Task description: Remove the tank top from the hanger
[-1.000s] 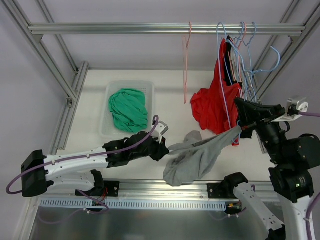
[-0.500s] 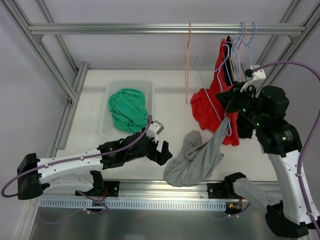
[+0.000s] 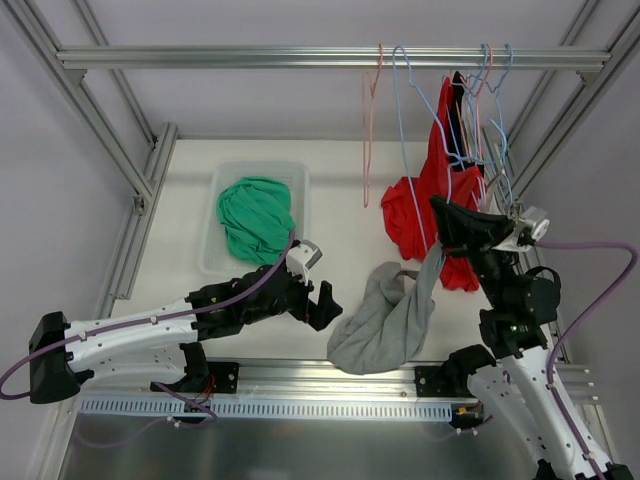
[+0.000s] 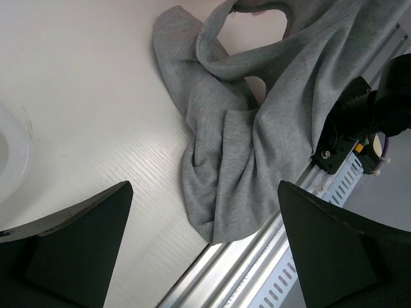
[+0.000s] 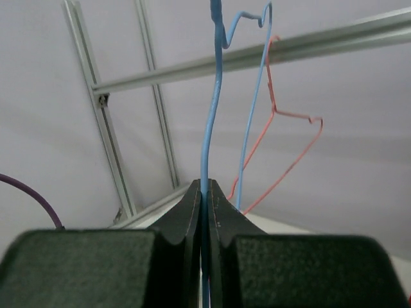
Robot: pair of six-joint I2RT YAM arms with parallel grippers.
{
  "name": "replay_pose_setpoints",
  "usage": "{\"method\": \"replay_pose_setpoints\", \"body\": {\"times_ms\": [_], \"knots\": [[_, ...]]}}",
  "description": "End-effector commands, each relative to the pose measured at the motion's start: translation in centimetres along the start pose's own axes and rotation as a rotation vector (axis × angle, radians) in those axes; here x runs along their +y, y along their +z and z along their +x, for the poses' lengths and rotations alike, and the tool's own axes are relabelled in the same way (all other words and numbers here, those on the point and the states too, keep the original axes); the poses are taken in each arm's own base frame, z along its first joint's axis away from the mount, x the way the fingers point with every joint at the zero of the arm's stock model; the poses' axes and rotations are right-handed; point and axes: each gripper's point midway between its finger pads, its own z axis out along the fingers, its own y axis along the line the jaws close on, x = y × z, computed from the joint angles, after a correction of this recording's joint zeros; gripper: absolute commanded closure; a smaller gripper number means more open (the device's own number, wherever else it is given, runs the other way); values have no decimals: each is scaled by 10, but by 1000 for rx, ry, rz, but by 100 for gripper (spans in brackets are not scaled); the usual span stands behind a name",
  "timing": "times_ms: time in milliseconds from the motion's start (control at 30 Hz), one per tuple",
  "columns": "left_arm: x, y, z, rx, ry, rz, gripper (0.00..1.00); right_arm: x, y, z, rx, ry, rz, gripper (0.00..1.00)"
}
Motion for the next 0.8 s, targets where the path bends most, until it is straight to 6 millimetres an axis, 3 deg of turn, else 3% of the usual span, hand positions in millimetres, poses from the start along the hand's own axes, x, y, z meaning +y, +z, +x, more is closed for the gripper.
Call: {"method": "replay_pose_setpoints", "body": {"times_ms": [0, 200, 233, 300, 367, 400, 433, 467, 500, 533, 567, 600, 667, 700, 767], "knots": [[-4, 1, 4, 11, 15, 17, 1, 45, -16, -102, -457, -160, -184, 100], [-10, 1, 8, 28, 23, 42, 1, 40, -21, -112, -647, -243, -189, 100], [-11, 1, 7, 28, 30, 48, 1, 47, -28, -125, -704, -226, -213, 100], [-13, -1, 9, 29, 35, 58, 1, 57, -30, -130, -696, -244, -251, 99], [-14, -3, 7, 21, 35, 63, 1, 41, -15, -120, -619, -277, -173, 100], [-15, -5, 6, 15, 35, 68, 1, 18, -1, -100, -515, -228, -75, 100], [-15, -6, 5, 11, 36, 70, 1, 13, 1, -92, -455, -214, -46, 100], [-14, -7, 5, 9, 37, 66, 1, 16, 3, -97, -413, -231, -43, 100], [-13, -8, 4, 2, 36, 63, 1, 2, 9, -59, -205, -224, -1, 100], [-13, -9, 3, -1, 36, 63, 1, -1, 7, -54, -138, -215, 26, 100], [-12, -9, 3, -2, 34, 61, 1, 4, 4, -73, -130, -214, 43, 100], [-12, -10, 3, -3, 36, 62, 1, -11, -2, -46, 19, -175, 124, 100], [-13, -9, 3, 2, 46, 63, 1, -16, -5, -53, 78, -157, 182, 100], [-12, -8, 3, 7, 50, 57, 1, -21, -12, -32, 185, -137, 207, 100], [-10, -7, 4, 17, 63, 44, 1, -25, -11, -19, 265, -122, 221, 100]]}}
